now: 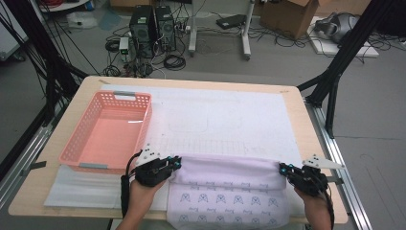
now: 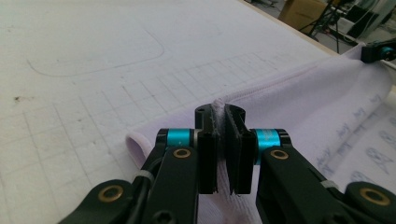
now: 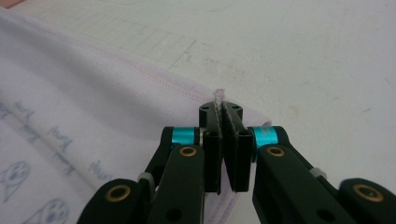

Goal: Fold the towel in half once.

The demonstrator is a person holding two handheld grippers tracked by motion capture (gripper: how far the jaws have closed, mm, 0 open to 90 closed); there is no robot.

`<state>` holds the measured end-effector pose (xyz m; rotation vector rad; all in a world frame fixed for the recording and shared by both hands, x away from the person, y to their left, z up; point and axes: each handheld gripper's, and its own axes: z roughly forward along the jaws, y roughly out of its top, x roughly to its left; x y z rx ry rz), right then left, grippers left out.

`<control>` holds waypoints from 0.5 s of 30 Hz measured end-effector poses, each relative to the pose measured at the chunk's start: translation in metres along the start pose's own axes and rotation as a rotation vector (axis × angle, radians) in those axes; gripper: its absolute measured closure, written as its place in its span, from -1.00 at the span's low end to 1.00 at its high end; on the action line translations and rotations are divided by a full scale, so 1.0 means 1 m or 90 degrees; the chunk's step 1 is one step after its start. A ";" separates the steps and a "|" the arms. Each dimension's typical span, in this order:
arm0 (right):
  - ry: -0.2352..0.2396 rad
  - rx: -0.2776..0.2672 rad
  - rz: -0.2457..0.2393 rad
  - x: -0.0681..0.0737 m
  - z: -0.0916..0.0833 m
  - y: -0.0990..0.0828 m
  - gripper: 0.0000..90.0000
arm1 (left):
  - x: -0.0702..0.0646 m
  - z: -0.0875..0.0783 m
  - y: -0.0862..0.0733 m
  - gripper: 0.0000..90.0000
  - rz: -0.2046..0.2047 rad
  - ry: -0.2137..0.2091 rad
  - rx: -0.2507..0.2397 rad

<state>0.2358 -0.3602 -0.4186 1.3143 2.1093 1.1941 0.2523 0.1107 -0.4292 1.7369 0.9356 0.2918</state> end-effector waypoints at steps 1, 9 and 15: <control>0.004 0.000 -0.007 0.001 -0.003 -0.002 0.92 | -0.002 -0.003 -0.002 0.87 -0.003 -0.008 0.000; 0.029 0.010 0.011 0.011 -0.018 -0.021 0.92 | -0.012 -0.023 -0.024 0.87 -0.024 -0.027 0.025; 0.032 0.021 0.014 0.016 -0.029 -0.032 0.92 | -0.022 -0.035 -0.031 0.87 -0.018 -0.036 0.028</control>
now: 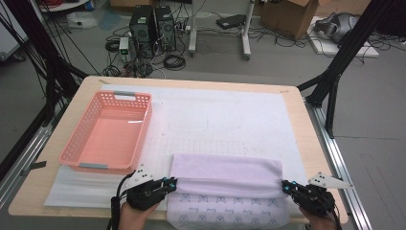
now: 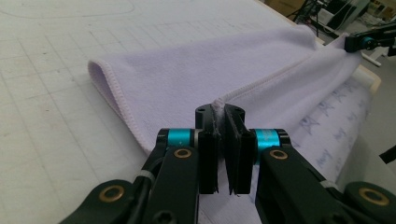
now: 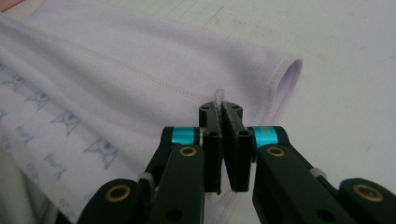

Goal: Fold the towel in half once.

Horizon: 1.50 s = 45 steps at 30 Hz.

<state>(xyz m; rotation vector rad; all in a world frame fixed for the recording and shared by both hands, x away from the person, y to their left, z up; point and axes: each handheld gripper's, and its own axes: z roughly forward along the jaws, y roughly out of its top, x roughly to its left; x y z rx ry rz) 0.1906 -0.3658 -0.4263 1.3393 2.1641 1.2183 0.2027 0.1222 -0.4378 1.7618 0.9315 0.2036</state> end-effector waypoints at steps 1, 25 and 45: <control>0.002 0.000 0.001 0.001 -0.002 -0.002 0.92 | -0.002 -0.003 0.000 0.87 0.005 -0.002 0.001; -0.059 -0.017 -0.033 0.005 -0.008 0.005 0.48 | 0.015 0.002 0.016 -0.04 0.044 0.019 -0.037; -0.111 0.018 0.014 -0.035 0.052 0.023 0.54 | 0.055 0.038 0.021 -0.16 -0.017 0.066 -0.008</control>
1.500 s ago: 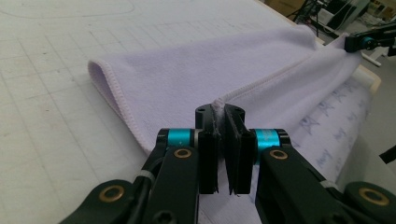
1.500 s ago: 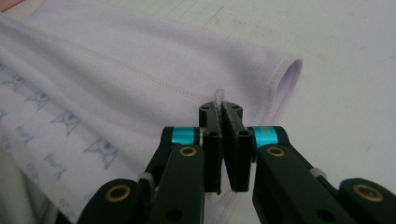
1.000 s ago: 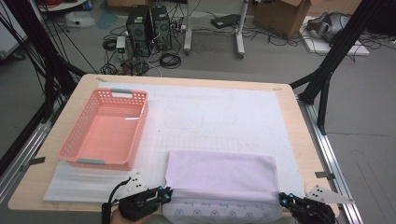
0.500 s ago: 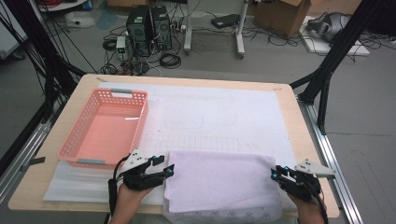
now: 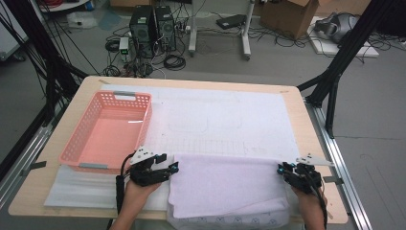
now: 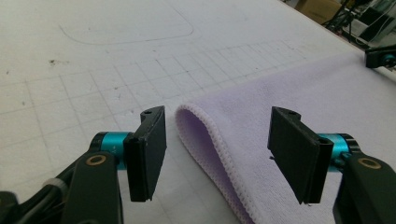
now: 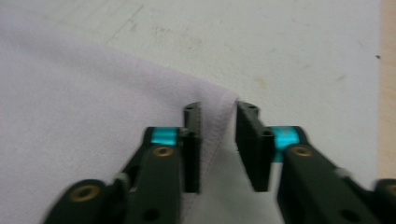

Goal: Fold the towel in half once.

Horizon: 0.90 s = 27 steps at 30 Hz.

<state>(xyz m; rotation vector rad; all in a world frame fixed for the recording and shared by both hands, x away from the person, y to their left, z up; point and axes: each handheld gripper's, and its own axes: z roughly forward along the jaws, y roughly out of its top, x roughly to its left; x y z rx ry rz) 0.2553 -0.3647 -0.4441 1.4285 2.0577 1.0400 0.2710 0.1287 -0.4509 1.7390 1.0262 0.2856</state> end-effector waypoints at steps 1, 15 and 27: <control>0.012 -0.018 0.012 -0.002 -0.005 -0.002 0.51 | 0.000 0.000 0.000 -0.16 -0.001 0.003 0.003; 0.036 0.042 -0.029 0.017 0.001 -0.004 0.02 | -0.016 0.018 0.002 -0.10 0.065 0.046 0.115; 0.063 0.056 -0.044 0.024 0.000 -0.003 0.84 | -0.024 0.019 0.000 0.68 0.084 0.041 0.119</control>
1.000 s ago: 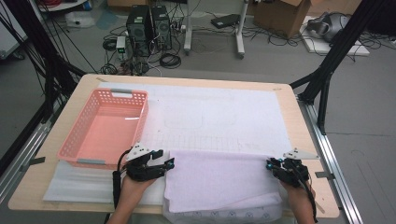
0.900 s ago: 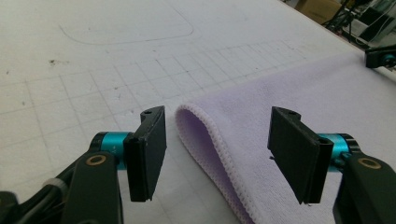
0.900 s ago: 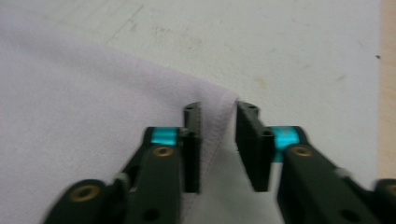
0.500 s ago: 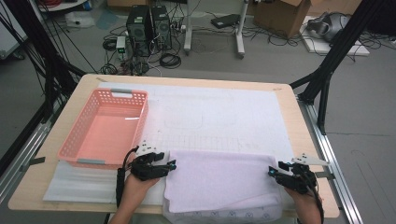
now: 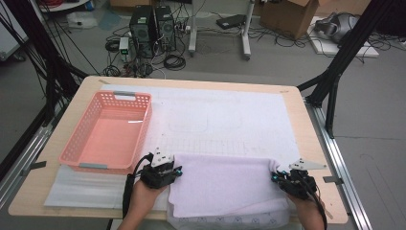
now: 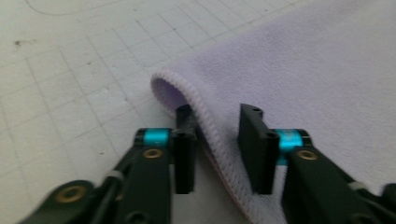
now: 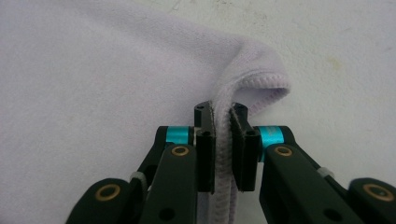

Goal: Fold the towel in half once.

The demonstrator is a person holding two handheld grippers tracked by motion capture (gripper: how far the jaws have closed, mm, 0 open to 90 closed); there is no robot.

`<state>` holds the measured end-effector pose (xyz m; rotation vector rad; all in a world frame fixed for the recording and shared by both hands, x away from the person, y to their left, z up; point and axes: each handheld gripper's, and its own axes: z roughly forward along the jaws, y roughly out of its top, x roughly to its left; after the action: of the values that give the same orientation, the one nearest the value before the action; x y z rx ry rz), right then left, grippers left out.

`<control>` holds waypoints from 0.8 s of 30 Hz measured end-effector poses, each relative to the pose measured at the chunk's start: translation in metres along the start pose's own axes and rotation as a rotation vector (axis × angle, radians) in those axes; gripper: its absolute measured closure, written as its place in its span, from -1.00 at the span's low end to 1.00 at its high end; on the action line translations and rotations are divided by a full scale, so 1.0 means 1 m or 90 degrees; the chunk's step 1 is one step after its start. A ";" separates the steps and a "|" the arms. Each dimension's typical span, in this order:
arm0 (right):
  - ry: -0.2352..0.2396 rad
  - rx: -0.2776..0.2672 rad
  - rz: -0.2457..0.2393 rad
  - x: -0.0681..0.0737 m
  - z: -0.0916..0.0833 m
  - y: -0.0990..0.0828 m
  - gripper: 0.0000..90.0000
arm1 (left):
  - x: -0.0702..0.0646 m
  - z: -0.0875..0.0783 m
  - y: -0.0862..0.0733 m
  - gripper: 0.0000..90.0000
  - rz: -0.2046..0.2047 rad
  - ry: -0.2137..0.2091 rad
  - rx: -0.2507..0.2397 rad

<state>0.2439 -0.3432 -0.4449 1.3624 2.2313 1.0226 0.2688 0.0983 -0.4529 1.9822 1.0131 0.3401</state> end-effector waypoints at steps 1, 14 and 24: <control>0.011 0.001 0.012 -0.001 0.000 0.000 0.85 | -0.001 0.000 0.000 0.76 -0.009 -0.009 -0.001; 0.042 -0.094 0.023 -0.017 -0.004 0.009 0.91 | 0.017 -0.006 0.025 0.92 -0.076 -0.029 -0.089; 0.021 -0.126 0.019 -0.046 0.008 0.059 0.90 | 0.050 0.013 0.076 0.92 -0.085 -0.007 -0.100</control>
<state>0.3085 -0.3636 -0.4118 1.3039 2.0738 1.2476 0.3479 0.1057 -0.4071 1.7649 1.0730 0.3252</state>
